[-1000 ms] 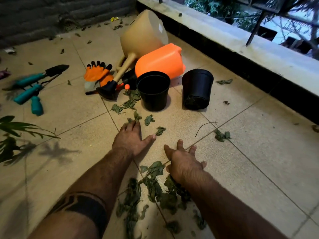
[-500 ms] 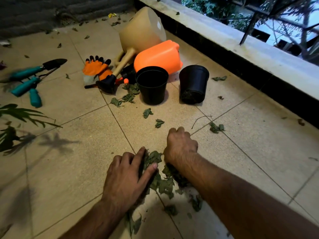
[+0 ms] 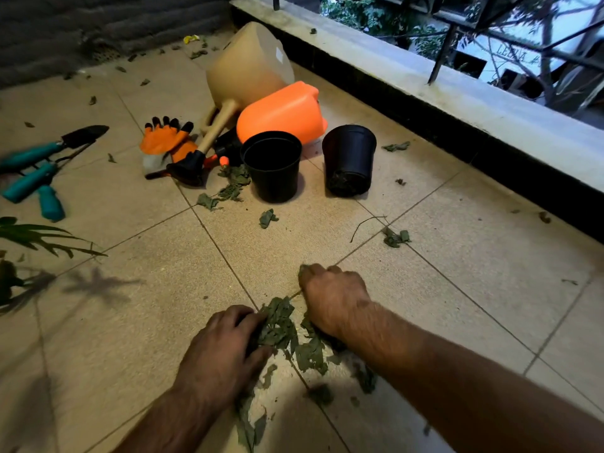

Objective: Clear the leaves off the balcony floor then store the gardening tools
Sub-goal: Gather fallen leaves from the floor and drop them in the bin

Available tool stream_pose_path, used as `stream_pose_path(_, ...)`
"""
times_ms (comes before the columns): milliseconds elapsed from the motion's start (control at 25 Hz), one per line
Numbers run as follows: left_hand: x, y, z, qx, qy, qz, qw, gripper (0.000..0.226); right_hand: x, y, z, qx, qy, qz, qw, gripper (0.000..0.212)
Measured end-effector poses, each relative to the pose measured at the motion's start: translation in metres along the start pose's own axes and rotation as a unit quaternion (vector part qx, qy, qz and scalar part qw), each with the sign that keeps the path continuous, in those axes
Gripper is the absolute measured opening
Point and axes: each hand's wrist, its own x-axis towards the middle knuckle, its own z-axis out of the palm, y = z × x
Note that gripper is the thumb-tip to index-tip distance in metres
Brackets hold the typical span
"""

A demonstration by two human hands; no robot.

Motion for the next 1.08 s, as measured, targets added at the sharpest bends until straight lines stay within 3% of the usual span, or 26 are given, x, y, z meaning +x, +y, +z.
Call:
stream_pose_path(120, -0.002, 0.008, -0.001, -0.015, 0.029, -0.018, 0.999, 0.059, -0.018, -0.003, 0.013, 0.03, 0.0, 0.048, 0.998, 0.067)
stream_pose_path(240, 0.002, 0.018, 0.0, -0.022, -0.001, -0.006, 1.0, 0.086, -0.015, -0.007, 0.031, 0.093, 0.025, -0.021, 0.995, 0.064)
stream_pose_path(400, -0.003, 0.019, 0.013, 0.004, -0.015, 0.023, 1.0, 0.088, -0.032, 0.0, 0.052, 0.076, 0.023, -0.075, 0.994, 0.055)
stream_pose_path(480, -0.009, 0.013, 0.015, -0.005, -0.008, 0.027, 1.0, 0.084, -0.041, 0.02, 0.052, 0.082, 0.074, -0.062, 0.992, 0.044)
stream_pose_path(560, -0.011, 0.007, 0.014, -0.014, 0.008, 0.029, 0.999, 0.079, -0.033, 0.047, 0.045, 0.112, 0.151, -0.01, 0.982, 0.044)
stream_pose_path(640, -0.011, 0.007, 0.011, 0.0, -0.014, -0.005, 1.0, 0.096, -0.013, 0.079, 0.036, 0.147, 0.207, 0.097, 0.962, 0.057)
stream_pose_path(720, -0.009, 0.013, 0.009, 0.012, -0.073, -0.072, 0.995, 0.118, 0.012, 0.107, 0.029, 0.187, 0.182, 0.191, 0.946, 0.072)
stream_pose_path(800, -0.002, 0.023, 0.007, 0.008, -0.138, -0.11, 0.984, 0.128, 0.033, 0.131, 0.022, 0.224, 0.127, 0.221, 0.941, 0.077)
stream_pose_path(920, 0.008, 0.031, 0.002, -0.019, -0.161, -0.132, 0.978, 0.124, 0.035, 0.13, 0.014, 0.228, 0.109, 0.168, 0.953, 0.064)
stream_pose_path(1080, 0.01, 0.022, -0.008, -0.054, -0.152, -0.116, 0.98, 0.114, -0.019, 0.064, 0.049, 0.214, 0.112, 0.047, 0.969, 0.054)
